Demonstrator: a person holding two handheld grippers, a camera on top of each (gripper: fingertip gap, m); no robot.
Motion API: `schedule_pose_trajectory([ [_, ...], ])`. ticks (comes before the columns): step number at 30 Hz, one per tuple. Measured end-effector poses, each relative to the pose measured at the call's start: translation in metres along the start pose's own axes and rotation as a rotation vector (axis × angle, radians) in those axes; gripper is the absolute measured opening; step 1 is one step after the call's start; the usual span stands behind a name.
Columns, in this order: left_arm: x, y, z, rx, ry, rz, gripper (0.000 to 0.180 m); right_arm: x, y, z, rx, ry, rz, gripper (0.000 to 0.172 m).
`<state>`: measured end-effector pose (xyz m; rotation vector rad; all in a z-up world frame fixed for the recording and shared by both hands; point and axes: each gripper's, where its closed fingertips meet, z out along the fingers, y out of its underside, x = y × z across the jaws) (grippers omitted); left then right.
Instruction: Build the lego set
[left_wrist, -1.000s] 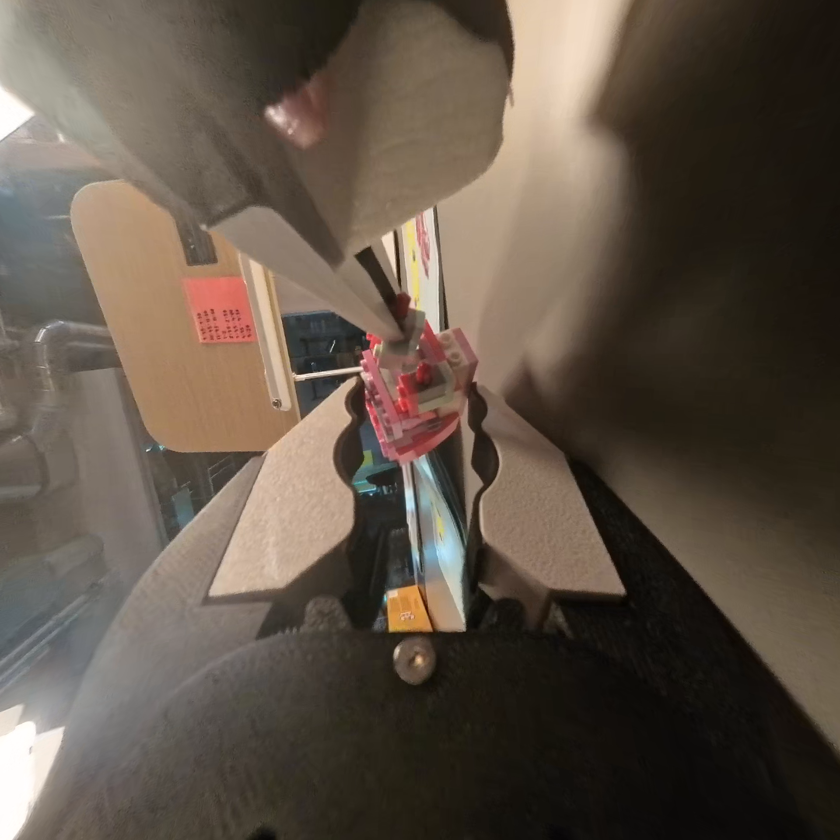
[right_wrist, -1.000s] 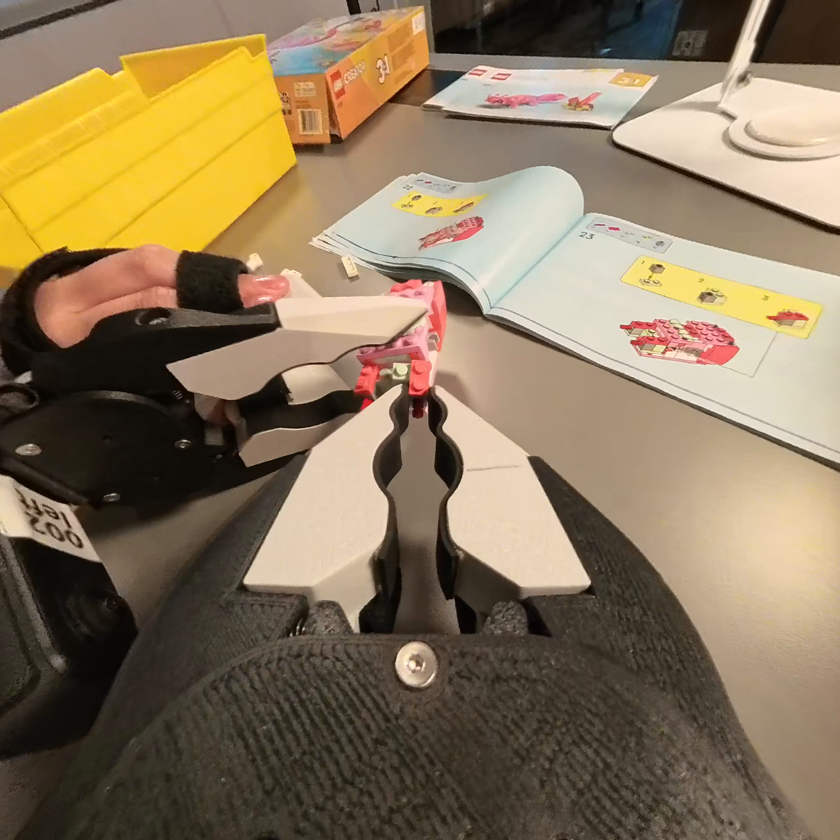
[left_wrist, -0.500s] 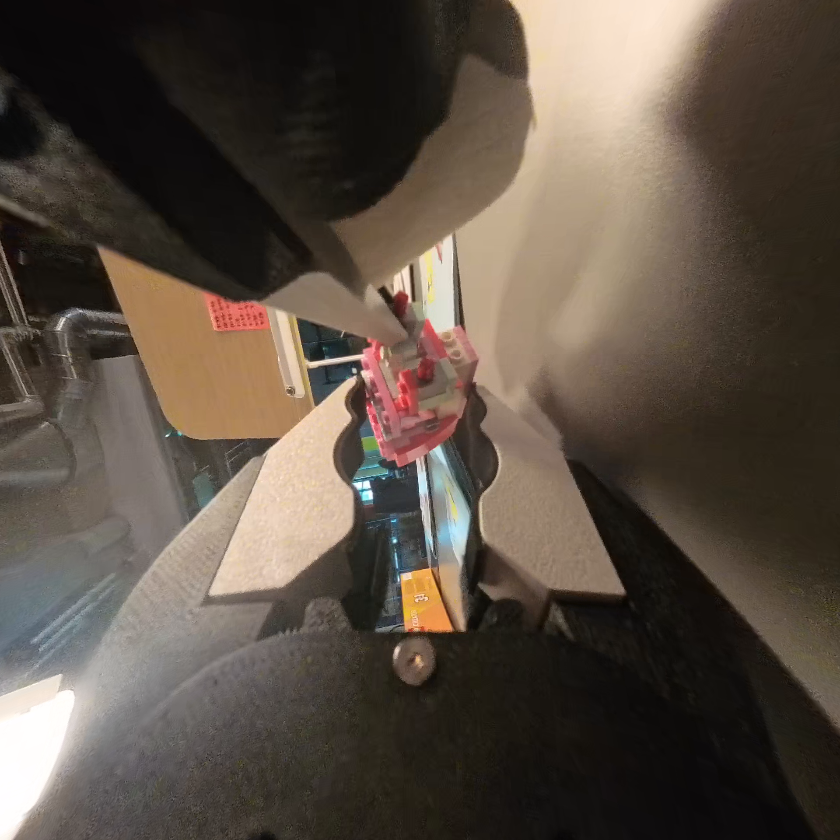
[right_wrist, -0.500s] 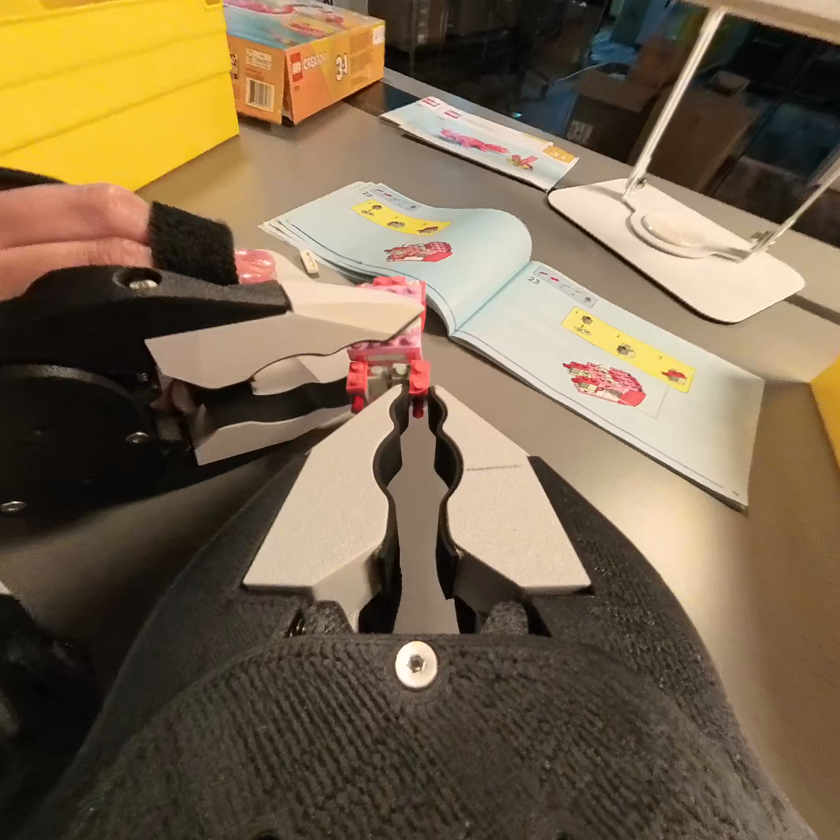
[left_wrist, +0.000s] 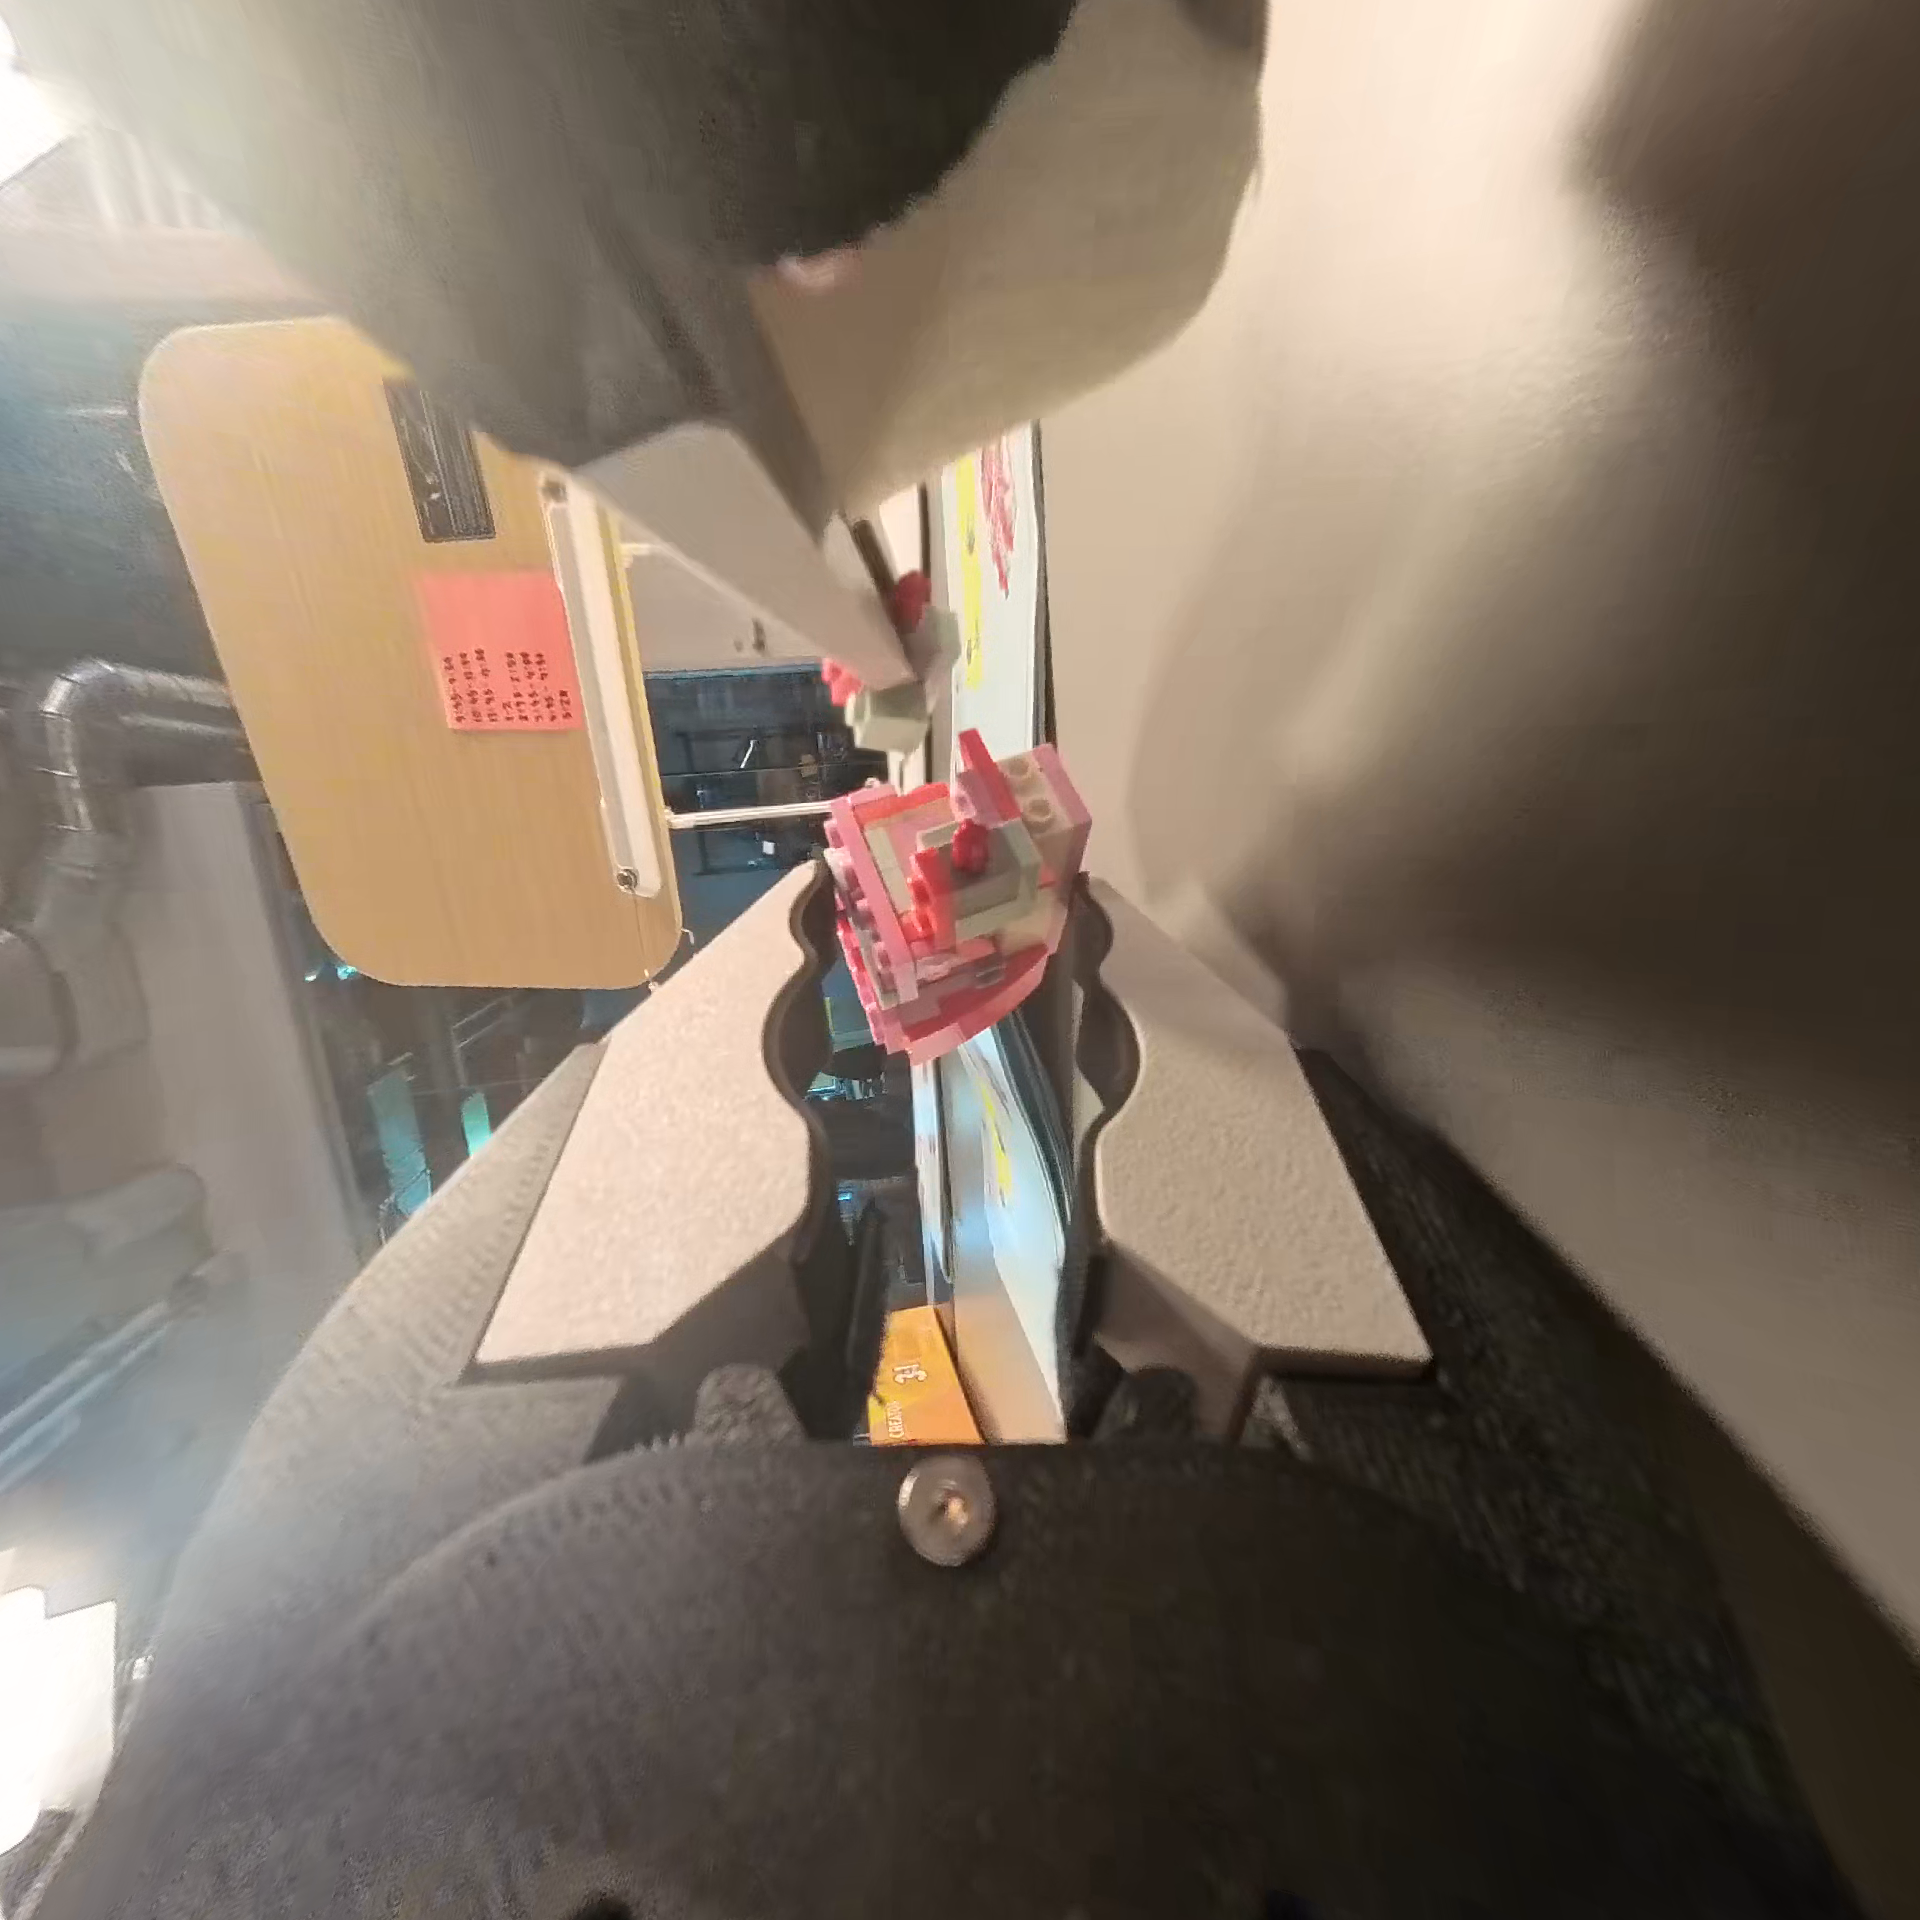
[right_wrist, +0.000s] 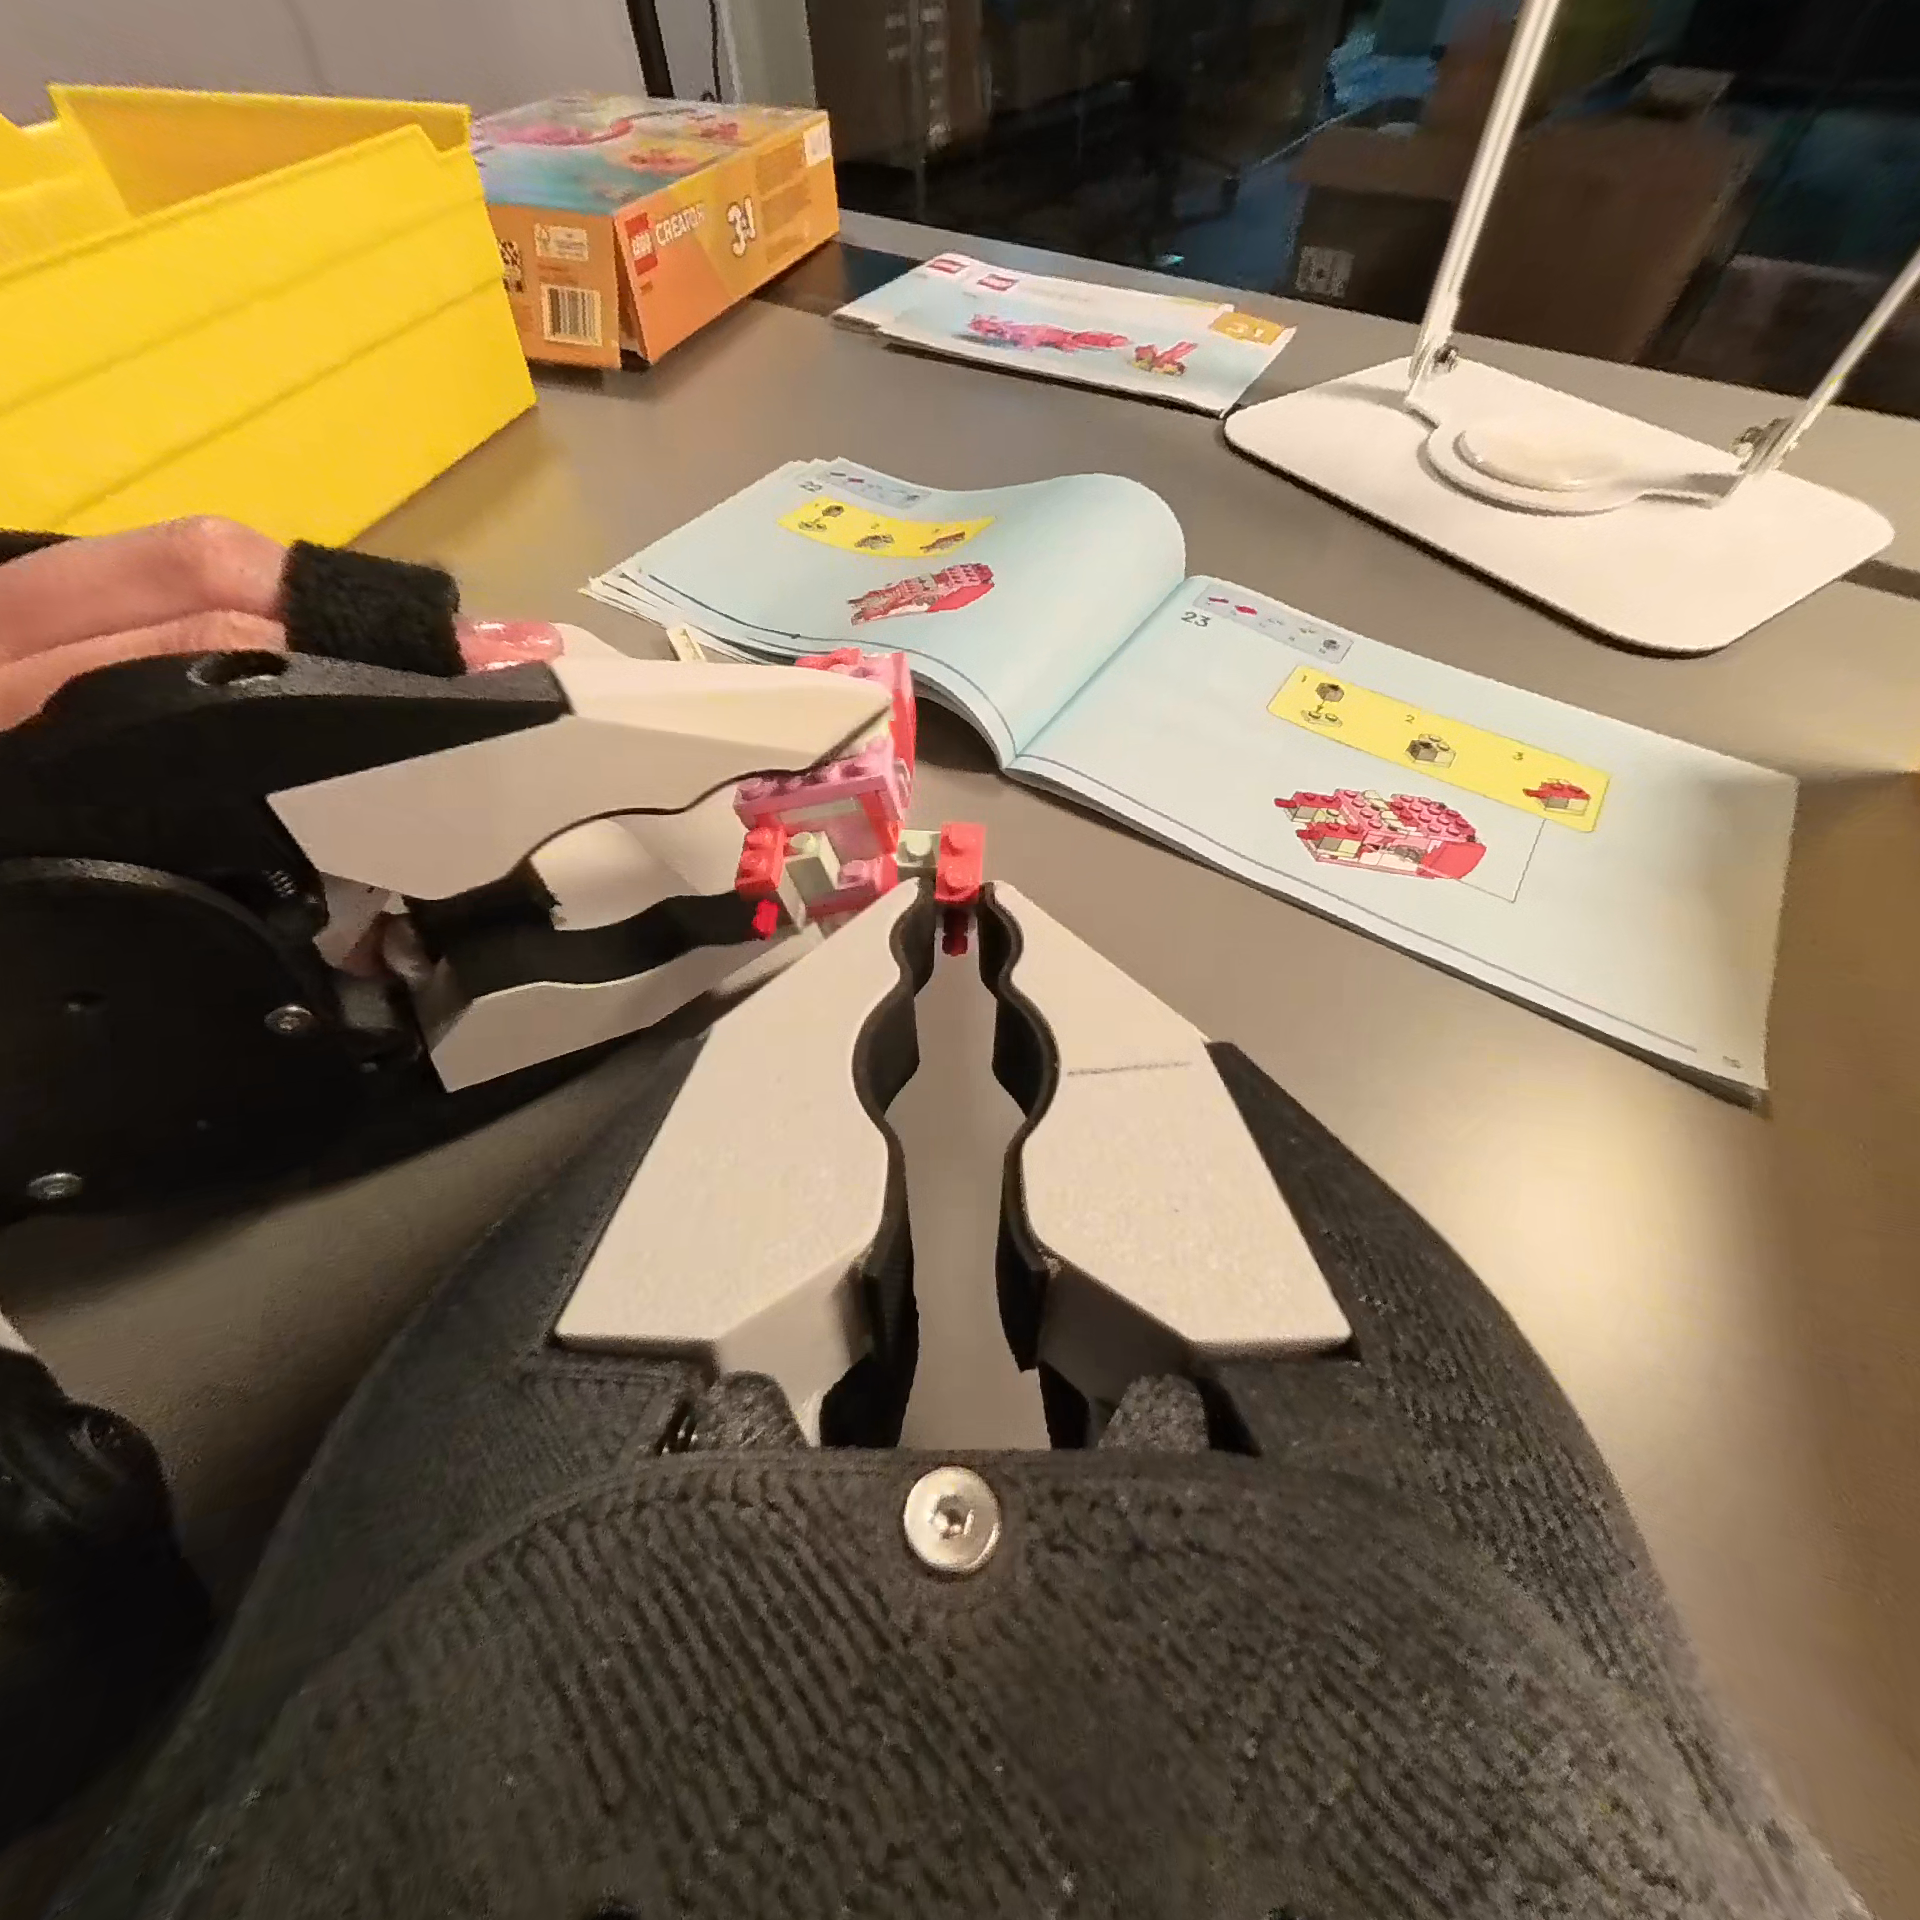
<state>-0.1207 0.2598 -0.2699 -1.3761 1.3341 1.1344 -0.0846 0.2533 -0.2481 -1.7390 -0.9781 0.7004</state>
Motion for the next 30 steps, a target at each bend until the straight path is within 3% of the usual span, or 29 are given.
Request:
schedule_pose_trajectory([
  [8, 0.0, -0.003, -0.002, 0.019, -0.019, 0.045, 0.045, -0.009, 0.002, 0.003, -0.017, -0.053, 0.004, 0.006],
  [22, 0.002, -0.005, -0.002, 0.015, -0.017, 0.085, 0.044, -0.011, 0.005, 0.006, -0.041, 0.014, -0.139, 0.006],
  [30, -0.002, -0.006, -0.005, 0.026, -0.034, 0.08, 0.044, -0.013, 0.001, 0.004, -0.013, -0.028, -0.108, 0.006],
])
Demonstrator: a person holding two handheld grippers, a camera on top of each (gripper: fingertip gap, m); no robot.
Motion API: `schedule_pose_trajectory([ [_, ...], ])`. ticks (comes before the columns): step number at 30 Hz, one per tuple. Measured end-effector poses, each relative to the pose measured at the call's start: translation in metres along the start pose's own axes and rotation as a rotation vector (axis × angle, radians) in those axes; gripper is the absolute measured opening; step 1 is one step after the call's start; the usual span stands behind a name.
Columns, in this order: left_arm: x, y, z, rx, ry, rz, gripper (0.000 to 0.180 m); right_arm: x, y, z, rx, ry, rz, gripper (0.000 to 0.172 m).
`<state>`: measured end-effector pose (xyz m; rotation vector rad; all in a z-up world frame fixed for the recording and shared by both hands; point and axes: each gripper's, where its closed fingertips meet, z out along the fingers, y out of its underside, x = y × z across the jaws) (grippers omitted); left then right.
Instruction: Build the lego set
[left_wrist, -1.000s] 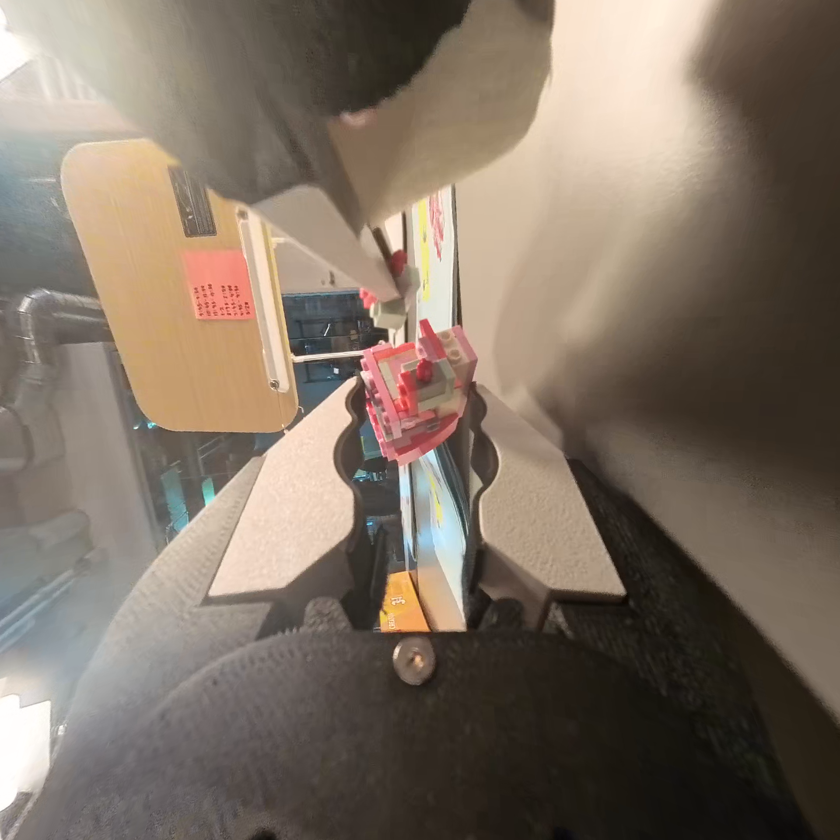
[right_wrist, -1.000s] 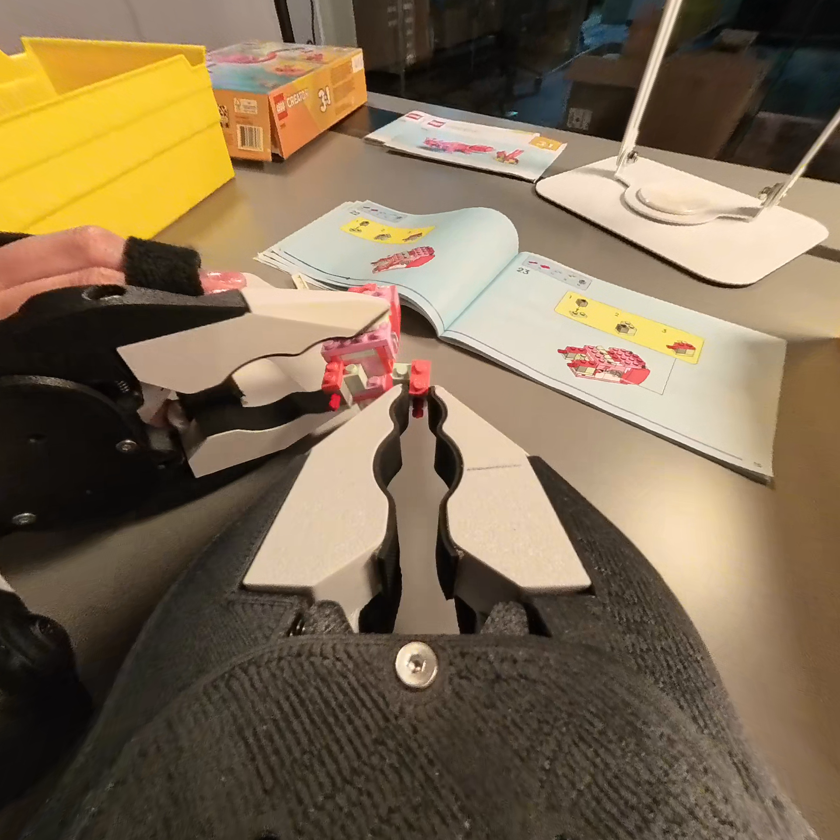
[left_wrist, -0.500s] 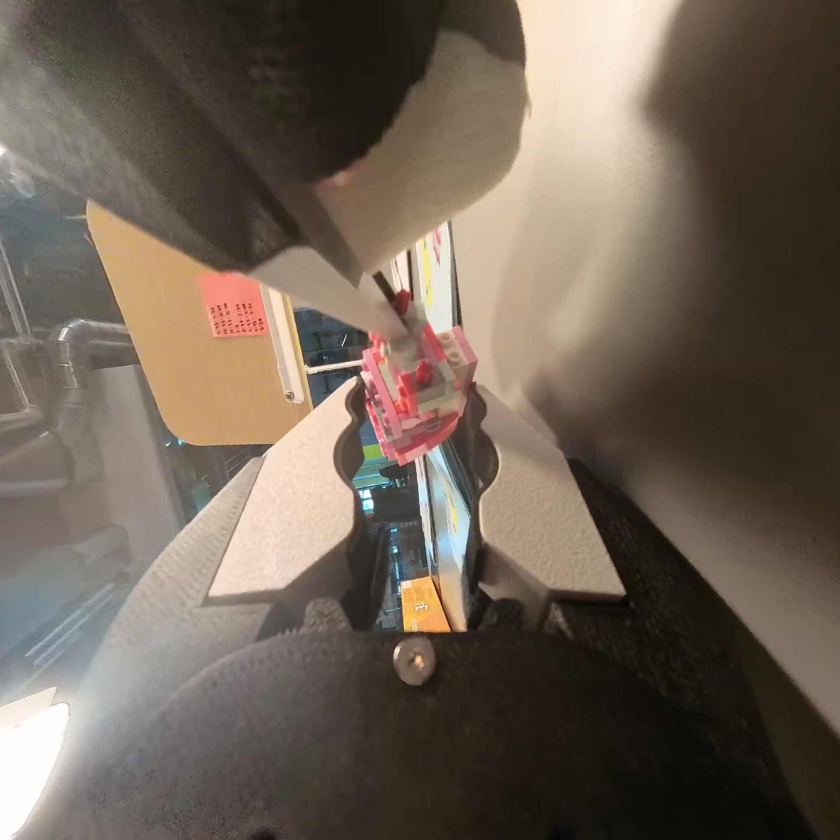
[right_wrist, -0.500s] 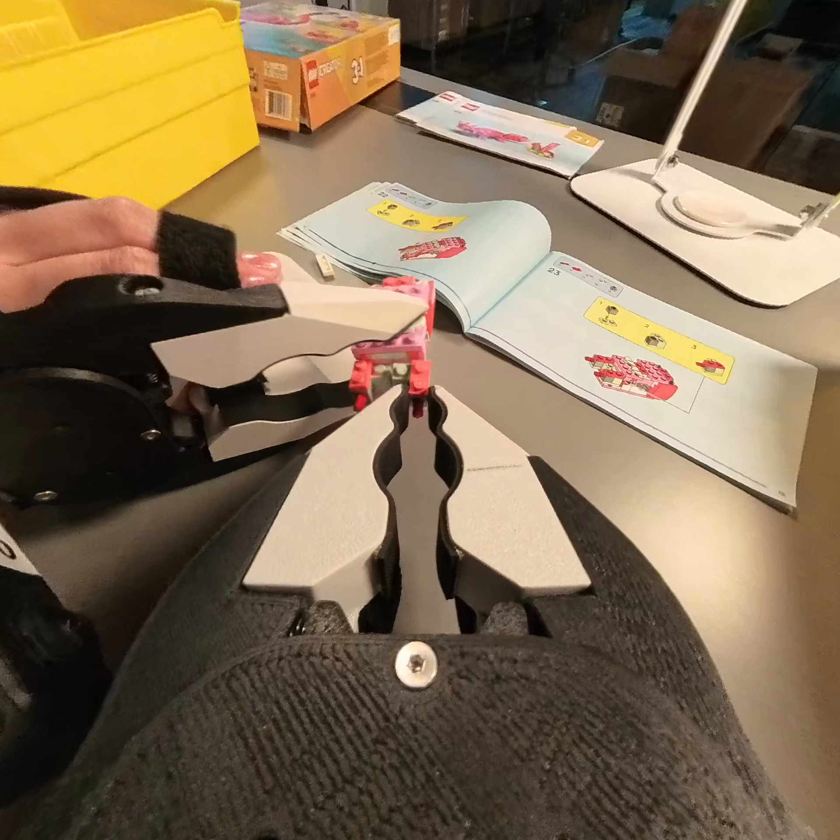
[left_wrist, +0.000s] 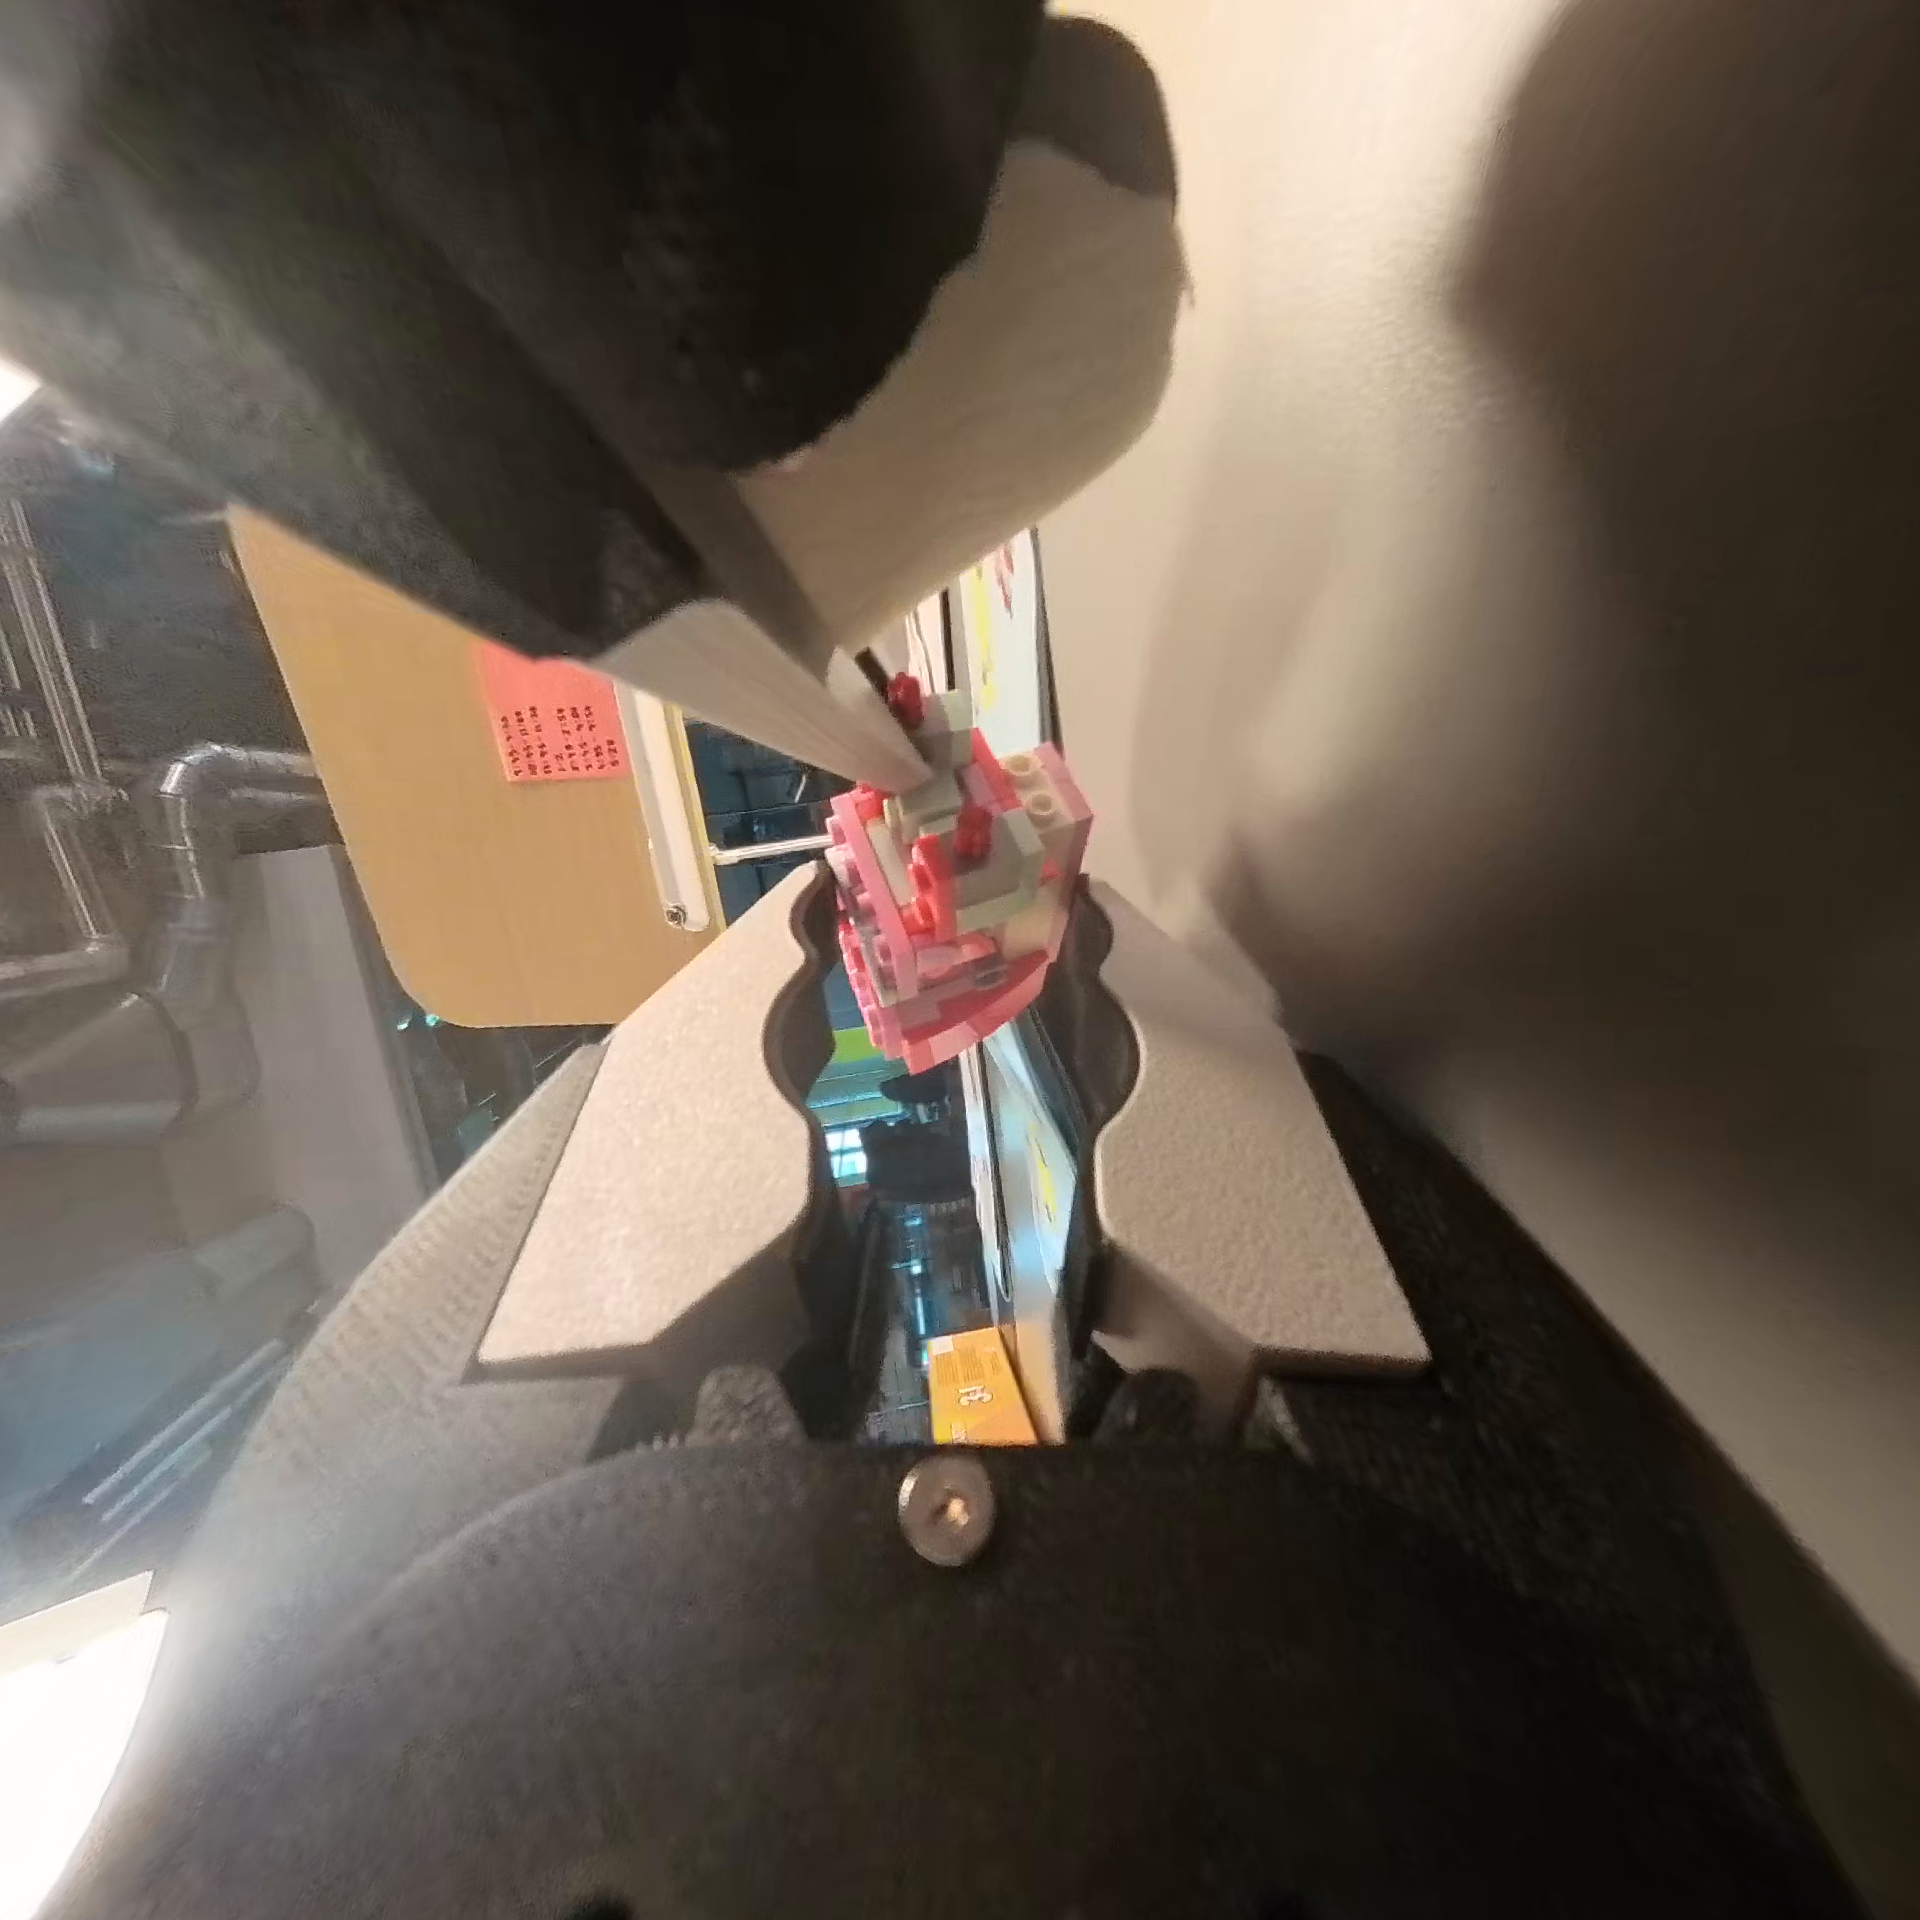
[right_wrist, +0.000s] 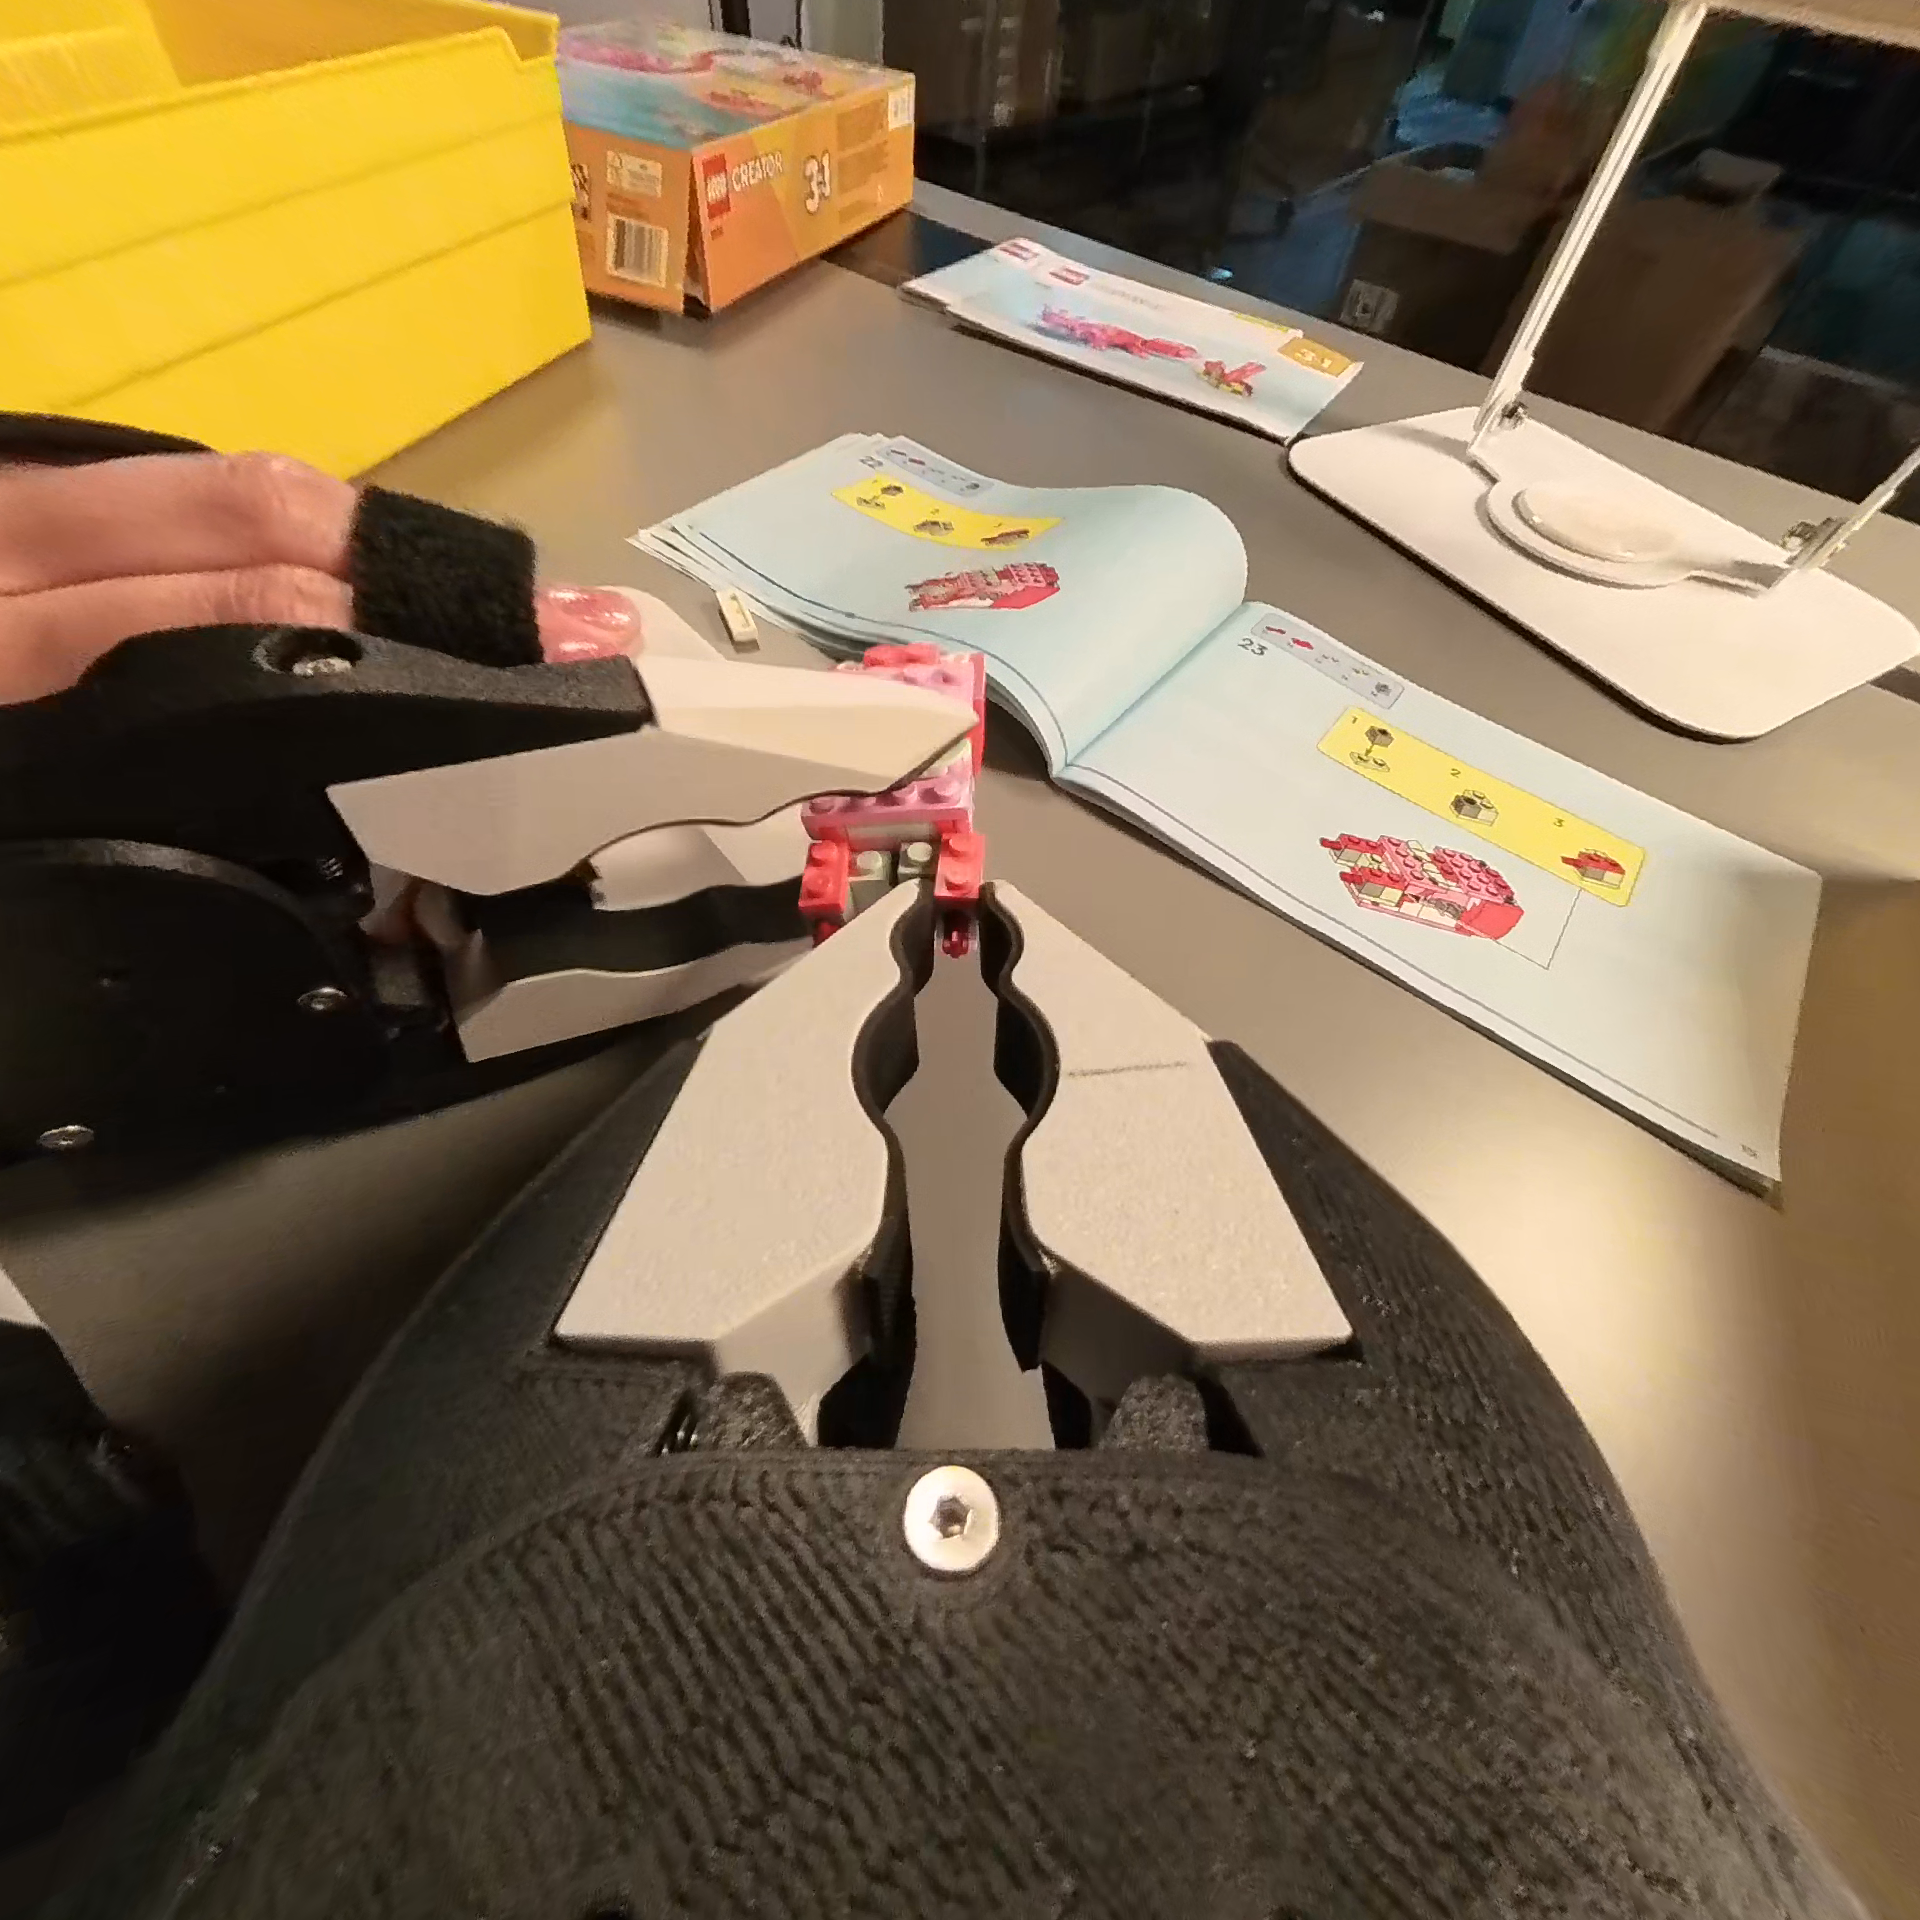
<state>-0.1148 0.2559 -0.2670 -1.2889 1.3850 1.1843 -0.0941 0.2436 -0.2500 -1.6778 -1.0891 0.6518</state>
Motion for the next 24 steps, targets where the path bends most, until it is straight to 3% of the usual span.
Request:
schedule_pose_trajectory([
  [13, -0.0042, -0.0014, -0.0045, 0.035, 0.068, -0.16, 0.044, -0.0034, -0.0056, -0.0054, 0.01, 0.049, -0.184, 0.006],
  [19, -0.0064, -0.0015, -0.0055, 0.035, 0.073, -0.175, 0.043, -0.0023, -0.0044, -0.0063, 0.007, -0.002, -0.069, 0.006],
  [24, -0.0071, -0.0014, -0.0056, 0.011, 0.036, -0.069, 0.043, -0.0016, -0.0009, -0.0056, -0.013, -0.024, -0.008, 0.006],
])
